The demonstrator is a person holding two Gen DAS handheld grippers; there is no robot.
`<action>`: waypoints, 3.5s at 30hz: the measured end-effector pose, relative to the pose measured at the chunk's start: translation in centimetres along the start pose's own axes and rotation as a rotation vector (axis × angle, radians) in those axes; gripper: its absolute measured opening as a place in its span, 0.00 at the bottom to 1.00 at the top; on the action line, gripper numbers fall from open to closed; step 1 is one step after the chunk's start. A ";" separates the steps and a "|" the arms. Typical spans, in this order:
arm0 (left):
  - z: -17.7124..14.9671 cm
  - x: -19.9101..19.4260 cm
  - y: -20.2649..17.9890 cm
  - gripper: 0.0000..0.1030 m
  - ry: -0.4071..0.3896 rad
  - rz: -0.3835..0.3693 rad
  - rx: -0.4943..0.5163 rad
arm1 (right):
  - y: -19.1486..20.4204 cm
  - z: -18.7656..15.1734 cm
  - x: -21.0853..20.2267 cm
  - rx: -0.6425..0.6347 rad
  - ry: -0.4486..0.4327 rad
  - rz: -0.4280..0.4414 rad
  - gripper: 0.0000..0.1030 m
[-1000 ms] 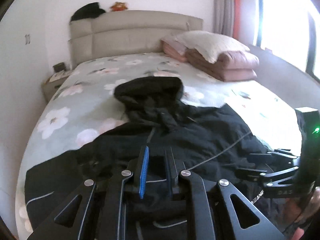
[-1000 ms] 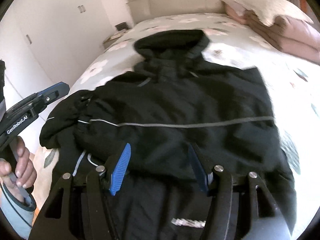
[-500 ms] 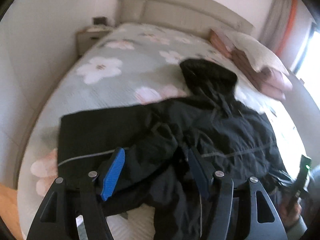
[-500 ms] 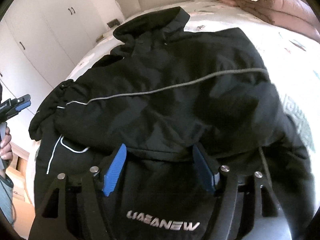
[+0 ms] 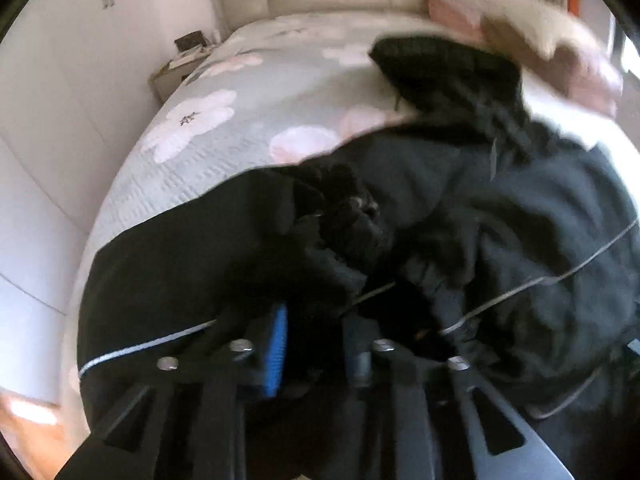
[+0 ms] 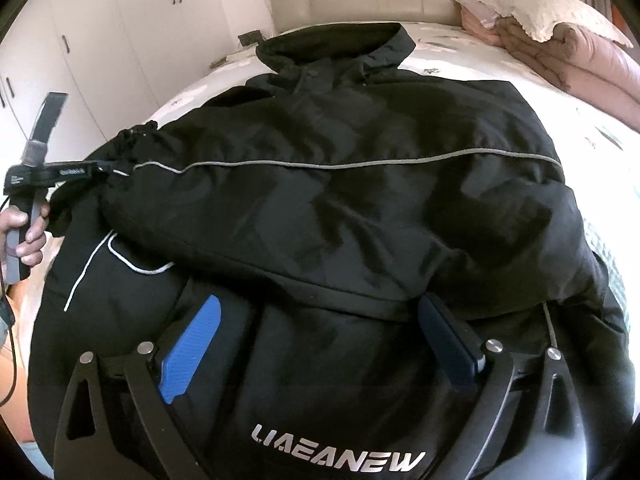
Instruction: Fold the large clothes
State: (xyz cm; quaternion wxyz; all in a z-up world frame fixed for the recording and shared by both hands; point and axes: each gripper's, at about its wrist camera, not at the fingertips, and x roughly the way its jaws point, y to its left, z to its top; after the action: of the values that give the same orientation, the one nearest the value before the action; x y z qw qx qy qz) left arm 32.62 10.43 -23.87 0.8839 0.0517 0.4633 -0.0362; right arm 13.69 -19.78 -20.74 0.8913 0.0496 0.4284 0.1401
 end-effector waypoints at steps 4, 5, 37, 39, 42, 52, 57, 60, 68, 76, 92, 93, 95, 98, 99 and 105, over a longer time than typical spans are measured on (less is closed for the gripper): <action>0.9 -5.6 -1.6 0.17 -0.127 -0.099 -0.004 | -0.2 0.0 -0.4 0.022 -0.009 0.001 0.97; 1.4 -7.2 -2.7 0.17 -0.155 -0.136 0.007 | -0.2 0.1 -0.5 0.031 -0.008 0.000 0.95; -1.3 -6.4 -13.6 0.61 -0.033 -0.755 -0.064 | -8.6 7.3 -4.1 0.368 0.017 0.113 0.83; -1.8 -7.0 -10.8 0.61 -0.073 -0.675 -0.092 | -9.1 7.7 -2.0 0.417 0.057 0.087 0.80; -2.1 -7.2 -7.4 0.61 -0.111 -0.595 -0.130 | -9.5 7.6 1.2 0.486 0.151 0.193 0.45; -1.2 -3.5 -4.7 0.61 -0.059 -0.459 -0.141 | -9.0 10.8 -9.2 0.255 -0.123 -0.090 0.34; -2.4 0.4 -6.7 0.61 -0.014 -0.364 -0.103 | -11.9 7.5 -1.7 0.293 0.093 -0.161 0.35; -2.6 0.3 -7.3 0.61 -0.023 -0.339 -0.071 | -12.4 5.6 0.5 0.293 0.077 -0.175 0.35; -2.7 -4.6 -6.6 0.61 -0.071 -0.412 -0.055 | -9.3 7.3 -6.5 0.278 -0.030 -0.158 0.54; -6.1 -0.5 -4.2 0.61 -0.008 -0.391 -0.202 | -4.6 6.0 -2.5 0.149 0.049 -0.195 0.64; -8.2 -0.8 -4.2 0.61 -0.176 -0.395 -0.228 | -3.0 1.5 0.6 0.049 -0.115 -0.310 0.65; -8.3 -1.0 -4.3 0.61 -0.181 -0.392 -0.223 | -3.0 1.4 0.6 0.052 -0.121 -0.302 0.65; -8.5 -1.0 -4.4 0.61 -0.186 -0.393 -0.218 | -3.2 1.3 0.3 0.059 -0.125 -0.291 0.65; -8.2 -0.9 -4.2 0.61 -0.166 -0.399 -0.223 | -3.1 1.4 0.2 0.056 -0.116 -0.301 0.65; -7.9 -1.0 -4.2 0.61 -0.144 -0.397 -0.222 | -2.9 1.6 0.2 0.050 -0.104 -0.311 0.65; -1.6 -5.4 -3.4 0.61 -0.091 -0.437 -0.248 | -2.8 6.9 -2.7 0.145 0.000 -0.259 0.66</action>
State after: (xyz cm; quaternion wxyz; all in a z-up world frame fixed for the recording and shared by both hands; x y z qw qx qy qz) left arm 27.87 7.36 -20.57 0.8748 -0.1600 0.4240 -0.1715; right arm 18.05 -23.02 -14.92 0.8960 0.0580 0.4402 -0.0074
